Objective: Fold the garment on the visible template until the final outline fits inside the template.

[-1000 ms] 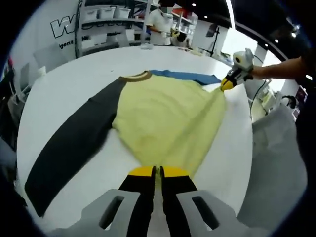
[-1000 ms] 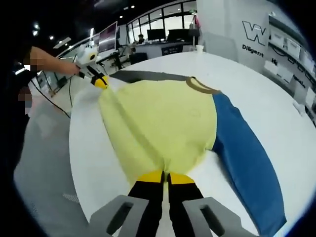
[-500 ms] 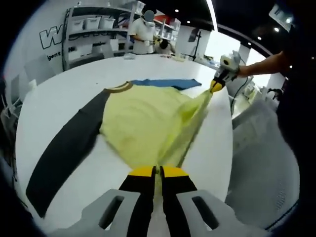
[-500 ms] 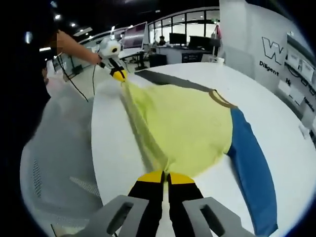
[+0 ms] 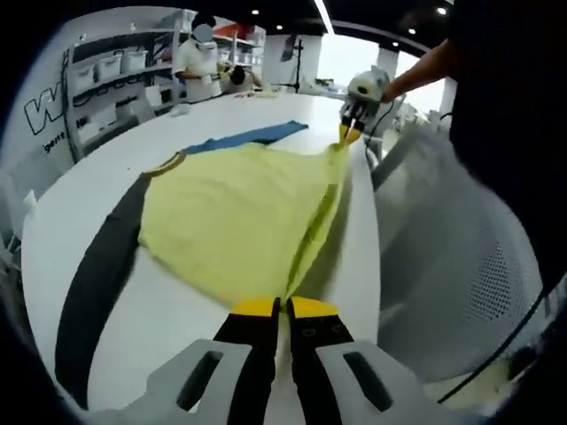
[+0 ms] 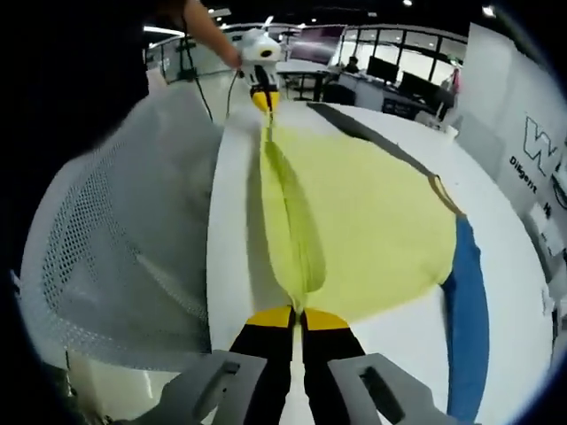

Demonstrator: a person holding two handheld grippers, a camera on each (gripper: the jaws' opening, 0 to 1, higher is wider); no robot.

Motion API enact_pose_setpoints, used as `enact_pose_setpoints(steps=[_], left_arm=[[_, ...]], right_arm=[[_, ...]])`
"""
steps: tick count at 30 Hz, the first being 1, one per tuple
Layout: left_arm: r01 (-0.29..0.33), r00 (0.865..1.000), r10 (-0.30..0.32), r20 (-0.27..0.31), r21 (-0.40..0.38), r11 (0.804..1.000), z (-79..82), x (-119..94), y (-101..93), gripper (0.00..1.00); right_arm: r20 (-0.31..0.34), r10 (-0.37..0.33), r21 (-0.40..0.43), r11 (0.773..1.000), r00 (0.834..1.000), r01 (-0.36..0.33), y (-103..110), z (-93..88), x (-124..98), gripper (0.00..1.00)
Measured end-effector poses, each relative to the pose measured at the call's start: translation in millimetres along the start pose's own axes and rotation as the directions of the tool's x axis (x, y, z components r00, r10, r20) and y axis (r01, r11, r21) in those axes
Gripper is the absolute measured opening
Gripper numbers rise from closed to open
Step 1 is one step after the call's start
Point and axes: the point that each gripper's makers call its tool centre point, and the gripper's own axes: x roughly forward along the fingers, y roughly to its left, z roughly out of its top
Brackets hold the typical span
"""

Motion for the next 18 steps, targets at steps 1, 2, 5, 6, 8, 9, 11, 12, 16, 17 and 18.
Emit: enact_pose_setpoints(steps=[1,2,5,6,8,9,11,12,16,17,18], left_arm=[[0.007,1.0,-0.006,-0.008,0.016,1.0,-2.6,0.9,-2.7,0.03],[0.012,1.0,-0.011,-0.015,0.022,1.0,-5.1,1.9,-5.2,0.03],[0.03,0.999,-0.028,-0.038,0.05,0.998,-13.2,5.0,-12.8,0.03],[0.033,0.999,-0.031,-0.043,0.053,0.998,-14.7,5.7,-14.5,0.03],[0.038,0.998,-0.035,-0.052,0.065,0.997,-17.7,7.4,-17.4,0.03],[0.042,0.998,-0.039,-0.058,0.053,0.998,-19.5,8.6,-18.6,0.03],[0.044,0.997,-0.04,-0.063,0.057,0.997,-21.6,10.2,-20.5,0.04],[0.049,0.997,-0.045,-0.066,0.063,0.997,-22.4,10.3,-22.1,0.04],[0.077,0.994,-0.069,-0.088,0.092,0.993,-28.2,9.2,-29.3,0.02],[0.077,0.994,-0.069,-0.087,0.092,0.993,-28.7,8.6,-29.4,0.03],[0.076,0.994,-0.068,-0.087,0.092,0.993,-29.0,8.1,-29.3,0.03]], right_arm=[[-0.011,0.002,-0.023,1.0,1.0,-0.002,2.1,-1.6,1.3,0.0],[-0.023,0.007,-0.053,0.999,1.0,-0.009,4.8,-3.3,2.9,0.0],[-0.058,0.033,-0.14,0.989,0.998,-0.04,16.3,-8.9,8.4,0.0],[-0.063,0.039,-0.161,0.986,0.997,-0.049,19.1,-9.8,9.5,0.0],[-0.06,0.044,-0.158,0.986,0.997,-0.053,22.8,-10.7,11.5,0.0],[-0.062,0.051,-0.149,0.987,0.997,-0.06,23.7,-11.3,11.8,0.0],[-0.066,0.05,-0.149,0.987,0.997,-0.06,23.8,-13.6,11.9,0.0],[-0.067,0.05,-0.149,0.987,0.997,-0.06,23.6,-14.2,11.6,0.0],[-0.058,0.061,-0.129,0.989,0.996,-0.068,27.1,-15.4,7.1,0.03],[-0.053,0.064,-0.117,0.991,0.997,-0.07,28.0,-15.4,6.3,0.05],[-0.046,0.068,-0.1,0.992,0.997,-0.073,28.6,-14.7,5.7,0.05]])
